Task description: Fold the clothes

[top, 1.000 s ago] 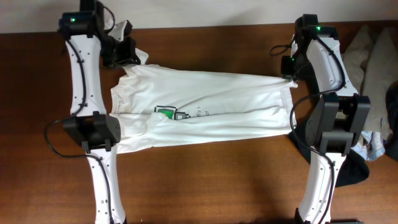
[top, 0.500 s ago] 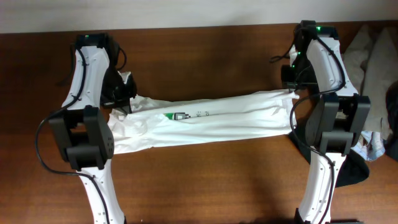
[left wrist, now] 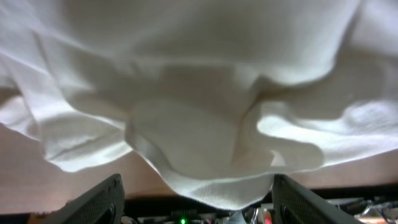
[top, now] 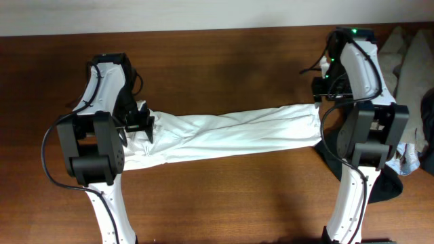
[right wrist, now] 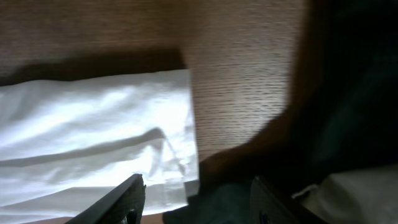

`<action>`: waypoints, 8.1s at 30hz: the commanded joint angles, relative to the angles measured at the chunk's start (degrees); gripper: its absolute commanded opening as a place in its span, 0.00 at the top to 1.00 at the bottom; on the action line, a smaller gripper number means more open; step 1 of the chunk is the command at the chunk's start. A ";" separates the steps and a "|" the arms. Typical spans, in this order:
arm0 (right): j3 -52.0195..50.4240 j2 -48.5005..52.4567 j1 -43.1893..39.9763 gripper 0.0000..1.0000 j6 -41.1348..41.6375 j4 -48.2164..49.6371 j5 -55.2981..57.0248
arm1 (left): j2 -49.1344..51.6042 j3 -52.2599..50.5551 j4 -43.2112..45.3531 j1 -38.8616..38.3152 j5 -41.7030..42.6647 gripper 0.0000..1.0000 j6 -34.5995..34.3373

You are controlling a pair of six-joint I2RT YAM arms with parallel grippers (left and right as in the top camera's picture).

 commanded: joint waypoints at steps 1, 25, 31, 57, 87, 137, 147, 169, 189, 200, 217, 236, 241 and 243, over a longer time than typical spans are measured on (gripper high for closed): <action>0.68 -1.81 -3.21 0.42 -4.85 -0.28 -6.54 | -3.76 4.04 2.73 0.07 1.01 0.25 -1.03; -18.93 -0.94 -4.66 0.59 -16.31 12.04 -20.26 | -12.41 -12.68 12.44 -0.68 -6.60 0.01 -4.11; -18.93 -0.94 -4.66 0.96 -16.28 12.00 -20.22 | -13.33 -16.68 30.62 3.50 -1.20 0.01 -8.07; -18.93 -0.94 -1.86 0.64 -15.67 8.15 -21.29 | -14.27 -19.98 17.75 17.22 15.41 0.01 8.13; -18.95 -0.94 1.84 0.40 -11.80 4.04 -23.41 | -27.63 -27.32 34.05 18.86 1.18 0.01 -3.30; 2.23 -5.64 33.99 0.46 12.37 11.69 4.55 | -27.30 -27.63 34.82 17.81 8.33 0.01 -0.79; 2.23 -5.64 23.78 0.43 14.45 3.21 2.58 | -18.56 -30.88 53.24 10.78 -1.95 0.01 1.03; 2.23 -5.64 16.13 0.44 12.85 0.96 2.80 | -9.75 5.86 13.40 13.03 11.10 1.00 3.30; 2.23 -5.64 16.13 0.44 6.10 -1.09 -1.73 | -5.73 13.09 14.99 -22.08 12.81 0.20 -1.29; 2.23 -5.64 22.47 0.42 -6.45 7.93 -28.09 | -1.01 15.65 18.34 -4.98 23.96 0.13 -3.28; 2.23 -5.62 19.02 0.49 -3.56 6.84 -27.06 | 5.70 13.07 -2.62 -12.39 34.97 0.83 10.05; 2.23 -5.57 22.12 0.45 -0.74 16.74 -23.08 | -1.05 13.05 10.91 -13.46 25.14 0.45 0.28; 2.23 -5.57 21.09 0.49 0.28 13.81 -22.25 | -1.05 7.30 14.69 -19.06 19.12 0.46 0.33; 2.23 -5.57 20.55 0.50 0.31 11.80 -20.02 | -1.05 2.16 14.62 -21.18 19.08 0.60 0.37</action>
